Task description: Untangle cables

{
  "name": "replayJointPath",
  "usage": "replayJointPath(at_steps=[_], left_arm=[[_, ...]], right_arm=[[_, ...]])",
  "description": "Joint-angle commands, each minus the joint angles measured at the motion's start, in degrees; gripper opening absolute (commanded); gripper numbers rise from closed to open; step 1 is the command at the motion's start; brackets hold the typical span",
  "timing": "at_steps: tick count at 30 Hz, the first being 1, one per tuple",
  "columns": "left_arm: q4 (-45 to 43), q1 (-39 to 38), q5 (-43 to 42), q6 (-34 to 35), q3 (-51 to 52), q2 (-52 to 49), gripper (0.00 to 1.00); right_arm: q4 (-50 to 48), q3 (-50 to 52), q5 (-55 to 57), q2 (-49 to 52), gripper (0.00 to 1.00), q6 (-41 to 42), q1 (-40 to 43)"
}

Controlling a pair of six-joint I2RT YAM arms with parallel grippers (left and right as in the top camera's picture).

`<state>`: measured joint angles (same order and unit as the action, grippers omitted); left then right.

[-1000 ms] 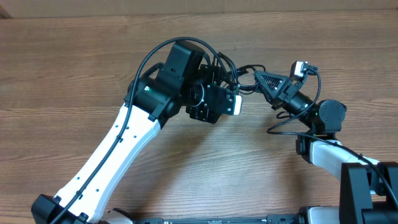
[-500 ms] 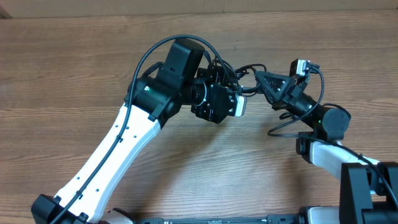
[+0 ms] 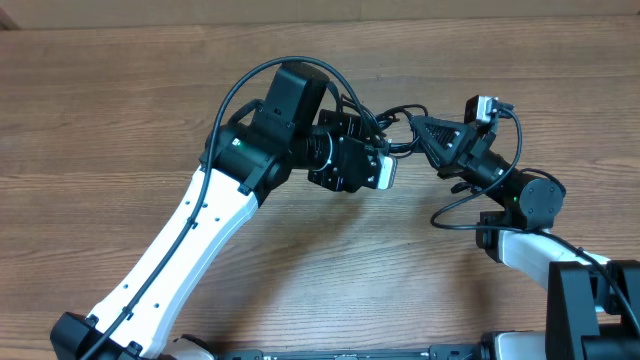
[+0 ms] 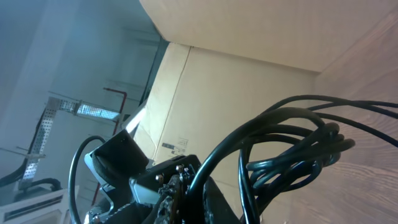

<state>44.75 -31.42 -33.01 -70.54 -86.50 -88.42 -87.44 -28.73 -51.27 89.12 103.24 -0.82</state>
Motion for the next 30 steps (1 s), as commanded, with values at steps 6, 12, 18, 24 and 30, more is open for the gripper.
replayJointPath(at_steps=[6,12,18,24,30], left_arm=[[0.2,-0.4,-1.6,-0.2,-0.1,-3.3,0.62],[-0.3,-0.9,-1.5,-0.2,-0.1,-3.3,0.56],[-0.5,-0.9,-1.5,-0.2,-0.1,-3.3,0.45],[-0.5,-0.9,-1.5,-0.2,-0.1,-3.3,0.41],[-0.6,-0.9,-1.5,-0.2,-0.1,-3.3,0.4]], right_arm=[[-3.3,-0.6,0.2,0.0,0.08,2.0,0.2],[-3.3,-0.6,0.2,0.0,0.08,2.0,0.2],[-3.3,-0.6,0.1,0.0,0.08,2.0,0.2],[-3.3,-0.6,0.2,0.0,0.08,2.0,0.2],[-3.3,-0.6,0.2,0.0,0.08,2.0,0.2]])
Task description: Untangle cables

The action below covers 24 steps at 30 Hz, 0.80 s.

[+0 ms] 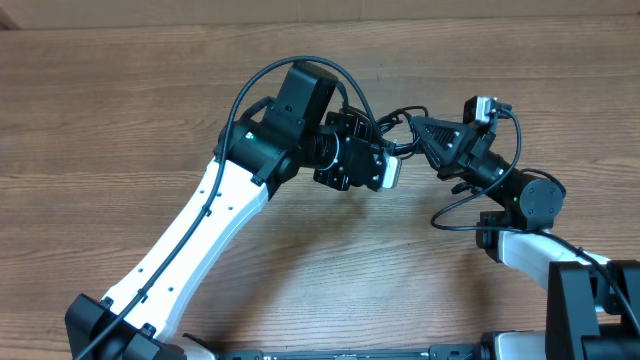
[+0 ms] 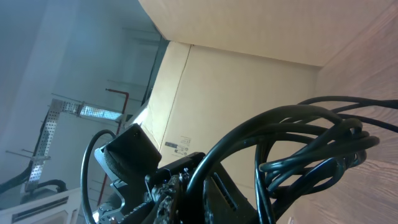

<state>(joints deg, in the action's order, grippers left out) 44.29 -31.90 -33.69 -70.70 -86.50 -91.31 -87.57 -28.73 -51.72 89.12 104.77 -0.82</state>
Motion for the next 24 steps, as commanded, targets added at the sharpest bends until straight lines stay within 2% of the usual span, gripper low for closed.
replayJointPath(at_steps=[1,5,12,15,21,24], left_arm=[[-0.2,-0.4,-0.8,0.0,-0.1,-0.5,0.39],[-0.8,-0.4,-0.2,0.0,-0.1,-0.5,0.28],[-1.1,-0.4,-0.2,0.2,-0.1,-0.9,0.29],[-1.3,-0.5,1.0,1.4,-0.1,-1.2,0.3],[-4.2,-2.1,8.6,7.6,-0.1,-2.1,0.42],[-4.9,-3.0,10.3,7.7,-0.1,-2.1,0.45]], right_arm=[[-3.1,-0.6,0.6,0.0,0.08,0.5,0.2],[-3.1,-0.6,0.6,0.0,0.08,0.5,0.2],[-3.1,-0.6,0.6,0.0,0.08,0.5,0.2],[-3.1,-0.6,0.6,0.0,0.08,0.5,0.2],[-3.1,-0.6,0.6,0.0,0.08,0.5,0.2],[-3.1,-0.6,0.6,0.0,0.08,0.5,0.2]])
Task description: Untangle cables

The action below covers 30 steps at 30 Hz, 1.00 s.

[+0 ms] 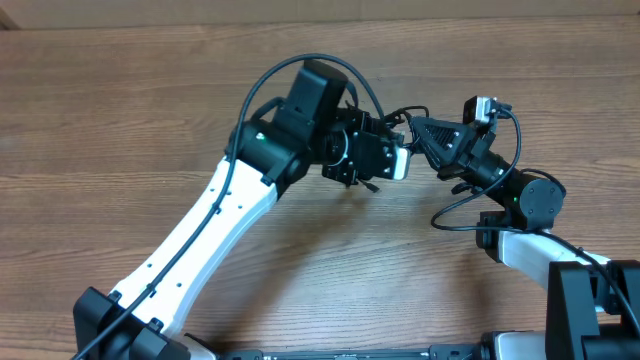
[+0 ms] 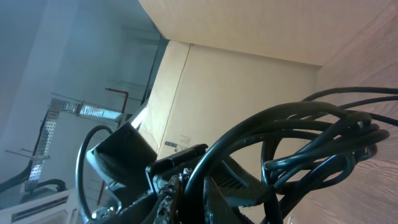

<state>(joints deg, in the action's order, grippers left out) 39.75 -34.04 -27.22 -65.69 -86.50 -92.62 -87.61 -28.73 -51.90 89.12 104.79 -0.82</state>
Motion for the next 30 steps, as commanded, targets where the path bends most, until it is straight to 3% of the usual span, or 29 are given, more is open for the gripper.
replayJointPath(at_steps=[1,11,15,18,21,25,29,30], left_arm=[[-0.5,-1.0,3.8,2.7,-0.1,-0.8,0.45],[-0.7,-1.0,3.9,2.7,-0.1,-0.8,0.32],[-0.6,-1.0,3.8,2.8,-0.1,-0.8,0.31],[-0.6,-0.9,3.9,2.8,-0.1,-0.8,0.39],[-0.6,-0.9,3.9,2.8,-0.1,-0.8,0.39],[-0.1,-0.9,3.9,2.7,-0.1,-0.8,0.25],[0.5,-0.9,3.9,2.7,-0.1,-0.8,0.04],[0.6,-0.9,3.9,2.7,-0.1,-0.8,0.04]], right_arm=[[-3.1,-0.6,0.8,0.0,0.08,0.5,0.2],[-3.1,-0.6,0.8,0.0,0.08,0.4,0.2],[-3.1,-0.6,0.8,0.0,0.08,0.4,0.2],[-3.0,-0.6,0.8,0.0,0.08,0.2,0.2],[-3.0,-0.6,0.8,0.0,0.07,0.2,0.2],[-3.0,-0.6,0.8,0.0,0.07,0.0,0.2],[-3.0,-0.6,0.8,0.0,0.07,0.0,0.2],[-3.0,-0.6,0.8,0.0,0.07,0.0,0.2]])
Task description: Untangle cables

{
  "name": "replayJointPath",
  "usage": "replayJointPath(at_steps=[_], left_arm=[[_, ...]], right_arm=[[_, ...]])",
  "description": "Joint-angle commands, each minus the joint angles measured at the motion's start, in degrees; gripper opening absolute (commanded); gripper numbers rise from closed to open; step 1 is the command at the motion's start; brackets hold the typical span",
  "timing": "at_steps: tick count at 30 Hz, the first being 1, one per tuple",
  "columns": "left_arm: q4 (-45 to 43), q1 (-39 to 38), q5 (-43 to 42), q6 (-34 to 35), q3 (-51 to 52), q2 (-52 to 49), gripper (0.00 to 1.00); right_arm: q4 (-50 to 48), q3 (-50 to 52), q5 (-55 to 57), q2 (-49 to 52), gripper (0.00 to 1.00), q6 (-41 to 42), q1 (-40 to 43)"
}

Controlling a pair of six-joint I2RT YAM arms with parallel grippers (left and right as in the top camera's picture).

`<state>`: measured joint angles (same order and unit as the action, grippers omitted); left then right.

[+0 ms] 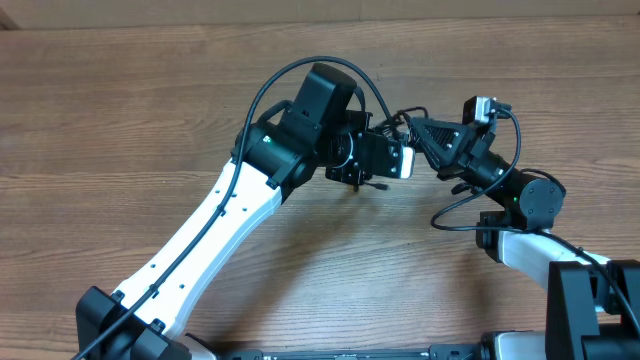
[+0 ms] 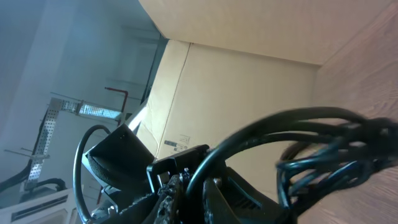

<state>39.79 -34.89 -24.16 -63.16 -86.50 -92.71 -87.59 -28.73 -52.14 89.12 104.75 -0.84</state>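
A clump of black cables (image 1: 398, 122) hangs between the two grippers, just above the wooden table. My right gripper (image 1: 418, 128) points left and is shut on one black cable (image 2: 261, 134), which runs up from between its fingers (image 2: 214, 193). The rest of the loops (image 2: 339, 158) show blurred at the right of the right wrist view. My left gripper (image 1: 385, 152) sits at the left side of the clump, almost touching the right gripper. Its fingers are hidden under its wrist, and its black body (image 2: 118, 155) fills the lower left of the right wrist view.
The wooden table (image 1: 120, 120) stretches wide to the left and front. The left arm's white link (image 1: 200, 240) crosses the middle diagonally. The right arm's own wiring loops beside its base (image 1: 450, 215). A cardboard wall (image 2: 249, 74) stands at the table's far edge.
My left gripper has moved slightly right and now sits closer to the right gripper. In the right wrist view the cable loops sit further right and are blurred. The right gripper has not moved.
My right gripper stayed in one place throughout, shut on a black cable. The left gripper stood left of the clump at first. At each later moment it was further right, and the loops shifted right with it. It now sits against the right gripper.
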Motion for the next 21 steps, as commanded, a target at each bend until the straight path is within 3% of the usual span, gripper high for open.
replayJointPath(at_steps=[1,21], left_arm=[[0.6,0.0,0.9,0.2,-0.1,-0.7,0.04],[0.7,0.0,4.5,3.0,-0.1,-0.7,0.04]], right_arm=[[-3.0,-0.6,1.0,0.0,0.07,0.0,0.2],[-1.5,-0.6,1.0,0.0,0.07,-2.0,0.3]])
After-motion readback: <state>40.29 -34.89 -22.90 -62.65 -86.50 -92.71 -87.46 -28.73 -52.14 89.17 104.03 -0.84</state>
